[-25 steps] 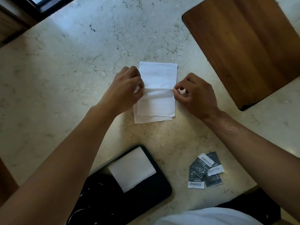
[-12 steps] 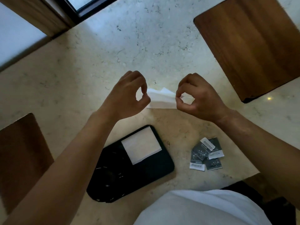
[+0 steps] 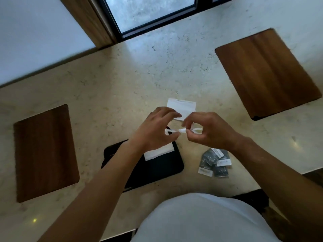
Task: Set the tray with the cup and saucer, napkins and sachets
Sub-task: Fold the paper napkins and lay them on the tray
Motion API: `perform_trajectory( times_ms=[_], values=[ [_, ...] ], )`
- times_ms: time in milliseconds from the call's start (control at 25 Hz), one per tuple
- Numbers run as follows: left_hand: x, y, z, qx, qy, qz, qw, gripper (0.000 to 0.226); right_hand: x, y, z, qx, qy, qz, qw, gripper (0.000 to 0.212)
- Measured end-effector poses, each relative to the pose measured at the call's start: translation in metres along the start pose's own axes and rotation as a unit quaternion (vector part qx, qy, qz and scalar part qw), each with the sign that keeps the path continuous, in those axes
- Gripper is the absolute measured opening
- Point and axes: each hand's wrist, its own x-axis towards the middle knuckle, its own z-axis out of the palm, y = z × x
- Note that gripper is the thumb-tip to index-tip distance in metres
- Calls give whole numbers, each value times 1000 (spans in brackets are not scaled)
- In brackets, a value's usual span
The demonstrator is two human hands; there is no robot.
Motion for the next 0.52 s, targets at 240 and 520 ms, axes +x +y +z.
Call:
perform_trajectory(
  times_ms=[240, 520],
  values=[
    [-44, 17, 11, -128, 9, -74, 989, 14, -16, -32, 13, 132, -21, 20, 991, 8],
    [-99, 25, 15, -389, 30, -295, 872, 15, -25, -36, 48, 422, -54, 194, 884, 34]
  ],
)
